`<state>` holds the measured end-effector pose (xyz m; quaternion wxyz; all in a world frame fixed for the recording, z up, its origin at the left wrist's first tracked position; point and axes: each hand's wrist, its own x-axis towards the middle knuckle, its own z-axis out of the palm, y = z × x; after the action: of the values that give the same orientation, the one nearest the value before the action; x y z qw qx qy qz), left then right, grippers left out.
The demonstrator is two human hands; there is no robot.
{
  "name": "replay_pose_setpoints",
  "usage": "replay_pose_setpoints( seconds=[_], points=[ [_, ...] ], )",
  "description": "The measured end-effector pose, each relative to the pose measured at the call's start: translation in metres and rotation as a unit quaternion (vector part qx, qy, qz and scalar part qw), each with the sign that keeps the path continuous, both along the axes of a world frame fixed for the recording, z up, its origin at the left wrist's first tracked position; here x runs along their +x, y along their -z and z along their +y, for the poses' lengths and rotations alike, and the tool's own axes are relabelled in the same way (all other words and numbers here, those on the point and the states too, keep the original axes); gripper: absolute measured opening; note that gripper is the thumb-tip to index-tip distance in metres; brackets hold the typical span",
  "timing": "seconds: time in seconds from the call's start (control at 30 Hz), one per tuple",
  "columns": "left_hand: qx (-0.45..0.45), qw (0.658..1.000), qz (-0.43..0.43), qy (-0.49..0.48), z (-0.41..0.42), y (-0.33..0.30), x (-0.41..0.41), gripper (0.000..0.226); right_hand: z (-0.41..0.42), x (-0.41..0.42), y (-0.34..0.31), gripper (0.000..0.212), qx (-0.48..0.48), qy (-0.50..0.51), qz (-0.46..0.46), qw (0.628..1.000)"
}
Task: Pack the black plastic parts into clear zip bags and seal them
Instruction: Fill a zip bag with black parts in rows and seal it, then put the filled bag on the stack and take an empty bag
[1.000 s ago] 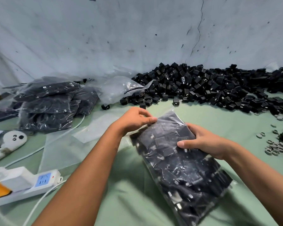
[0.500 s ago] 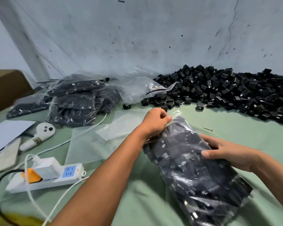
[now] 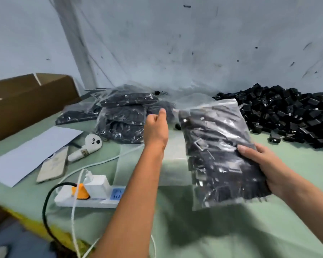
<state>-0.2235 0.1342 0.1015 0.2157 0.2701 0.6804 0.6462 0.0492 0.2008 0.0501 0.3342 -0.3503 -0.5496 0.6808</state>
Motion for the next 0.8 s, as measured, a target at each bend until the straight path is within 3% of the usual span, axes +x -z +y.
replay_pose_setpoints(
  seconds=[0.13, 0.23, 0.3, 0.4, 0.53, 0.7, 0.8],
  points=[
    [-0.07, 0.985, -0.092, 0.129, -0.031, 0.008, -0.011, 0.062, 0.011, -0.093, -0.025, 0.032, -0.07, 0.069, 0.056, 0.994],
    [0.04, 0.976, -0.189, 0.096, -0.034, 0.002, -0.035, 0.037, 0.021, -0.161, -0.043, 0.023, -0.128, 0.075, 0.104, 0.983],
    [0.105, 0.963, -0.247, 0.021, -0.026, -0.005, -0.053, 0.038, 0.029, -0.205, -0.052, 0.031, -0.135, 0.072, 0.133, 0.979],
    [0.11, 0.97, -0.21, -0.056, 0.004, -0.02, -0.076, 0.07, 0.042, -0.27, -0.071, 0.05, -0.126, 0.042, 0.158, 0.979],
    [0.127, 0.971, -0.14, -0.148, 0.053, -0.049, -0.128, 0.076, 0.073, -0.345, -0.104, 0.047, -0.072, -0.01, 0.16, 0.984],
    [0.034, 0.975, -0.112, -0.191, 0.082, -0.039, -0.196, 0.081, 0.104, -0.398, -0.103, 0.016, -0.047, -0.075, 0.028, 0.996],
    [0.011, 0.981, -0.062, -0.181, 0.091, -0.029, -0.209, 0.09, 0.111, -0.396, -0.077, 0.03, 0.012, -0.079, -0.038, 0.996]
  ],
)
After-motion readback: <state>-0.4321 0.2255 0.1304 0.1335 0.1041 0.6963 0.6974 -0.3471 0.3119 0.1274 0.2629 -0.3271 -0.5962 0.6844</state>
